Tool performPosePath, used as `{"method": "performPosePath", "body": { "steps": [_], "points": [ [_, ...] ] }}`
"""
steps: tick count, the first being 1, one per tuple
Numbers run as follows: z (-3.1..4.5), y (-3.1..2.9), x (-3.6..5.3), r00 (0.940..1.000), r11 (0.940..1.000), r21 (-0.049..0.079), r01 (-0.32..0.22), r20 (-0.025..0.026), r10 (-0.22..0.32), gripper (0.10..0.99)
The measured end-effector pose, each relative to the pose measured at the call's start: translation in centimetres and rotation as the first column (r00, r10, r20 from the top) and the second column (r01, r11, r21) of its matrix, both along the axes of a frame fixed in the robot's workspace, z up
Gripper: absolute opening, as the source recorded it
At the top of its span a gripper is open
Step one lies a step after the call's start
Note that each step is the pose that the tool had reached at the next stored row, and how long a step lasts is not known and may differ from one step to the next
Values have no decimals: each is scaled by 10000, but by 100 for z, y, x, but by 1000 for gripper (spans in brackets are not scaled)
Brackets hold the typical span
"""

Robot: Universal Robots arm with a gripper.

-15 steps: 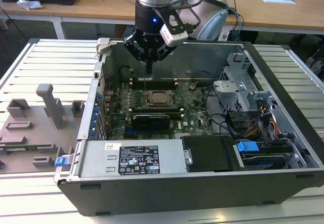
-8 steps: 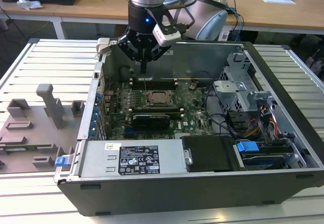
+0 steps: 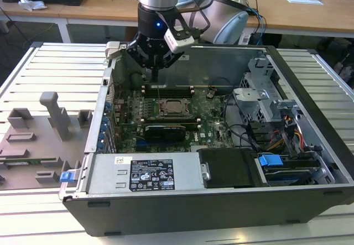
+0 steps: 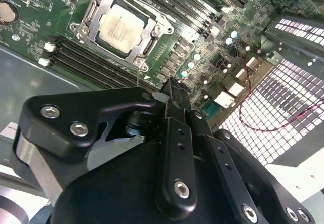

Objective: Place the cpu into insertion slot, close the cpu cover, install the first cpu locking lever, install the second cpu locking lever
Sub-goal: 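Install the first cpu locking lever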

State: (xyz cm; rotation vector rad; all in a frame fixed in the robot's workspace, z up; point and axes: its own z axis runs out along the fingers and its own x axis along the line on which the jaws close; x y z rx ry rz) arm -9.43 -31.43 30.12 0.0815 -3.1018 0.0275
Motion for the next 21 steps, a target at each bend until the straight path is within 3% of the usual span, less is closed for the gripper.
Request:
{"method": "performPosePath", "body": {
  "steps": [9, 13, 21],
  "points": [
    [-69, 45, -13, 10000, 10000, 7, -2, 2, 2, 106],
    [-92, 59, -20, 10000, 10000, 72, -1, 0, 1, 106],
    [-135, 125, -49, 10000, 9992, 388, -1, 1, 1, 106]
  ]
}}
